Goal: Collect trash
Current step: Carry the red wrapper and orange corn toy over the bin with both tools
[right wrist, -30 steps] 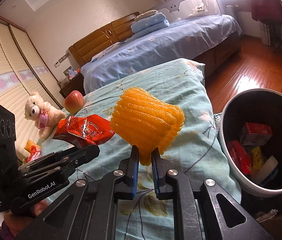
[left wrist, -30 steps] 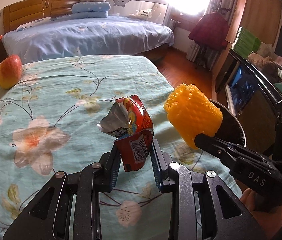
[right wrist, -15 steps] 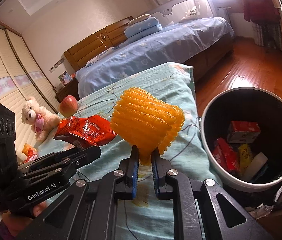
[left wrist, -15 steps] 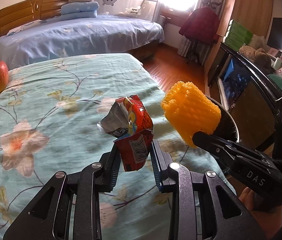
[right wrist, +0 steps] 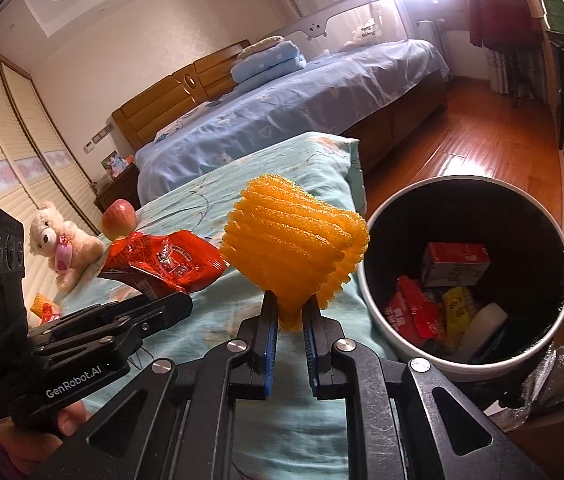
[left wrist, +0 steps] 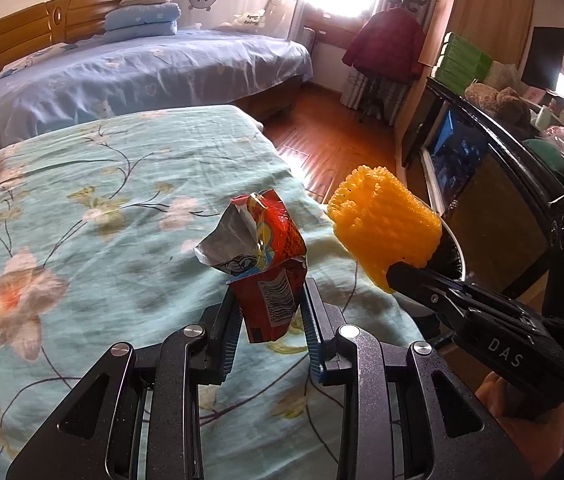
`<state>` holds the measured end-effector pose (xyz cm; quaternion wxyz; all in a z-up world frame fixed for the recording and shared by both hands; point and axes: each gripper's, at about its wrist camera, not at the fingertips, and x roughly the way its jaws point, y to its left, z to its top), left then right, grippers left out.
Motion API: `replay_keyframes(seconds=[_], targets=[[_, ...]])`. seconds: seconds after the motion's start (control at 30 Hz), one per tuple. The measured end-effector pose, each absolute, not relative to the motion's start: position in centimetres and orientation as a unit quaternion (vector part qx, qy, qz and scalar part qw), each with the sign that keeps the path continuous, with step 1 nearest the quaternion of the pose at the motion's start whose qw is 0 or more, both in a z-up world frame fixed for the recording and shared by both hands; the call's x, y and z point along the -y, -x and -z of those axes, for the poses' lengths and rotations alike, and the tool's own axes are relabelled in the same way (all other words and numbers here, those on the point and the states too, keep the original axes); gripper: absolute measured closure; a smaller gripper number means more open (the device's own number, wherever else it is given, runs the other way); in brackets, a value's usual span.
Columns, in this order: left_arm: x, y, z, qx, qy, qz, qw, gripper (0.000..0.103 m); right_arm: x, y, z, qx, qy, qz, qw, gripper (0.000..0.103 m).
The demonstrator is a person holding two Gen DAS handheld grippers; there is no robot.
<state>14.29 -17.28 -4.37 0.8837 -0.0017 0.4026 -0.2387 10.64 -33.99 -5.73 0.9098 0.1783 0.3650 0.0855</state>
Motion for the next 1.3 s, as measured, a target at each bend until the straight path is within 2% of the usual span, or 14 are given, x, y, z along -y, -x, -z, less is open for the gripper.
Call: replay_keyframes(seconds=[1.3], targets=[[23.9,-14.3,3.5,-0.394,-0.038,0.282,0.874,0.076,39.6,-9.1,6.1,-0.360,-0.184,-0.018,0.914,0.091]])
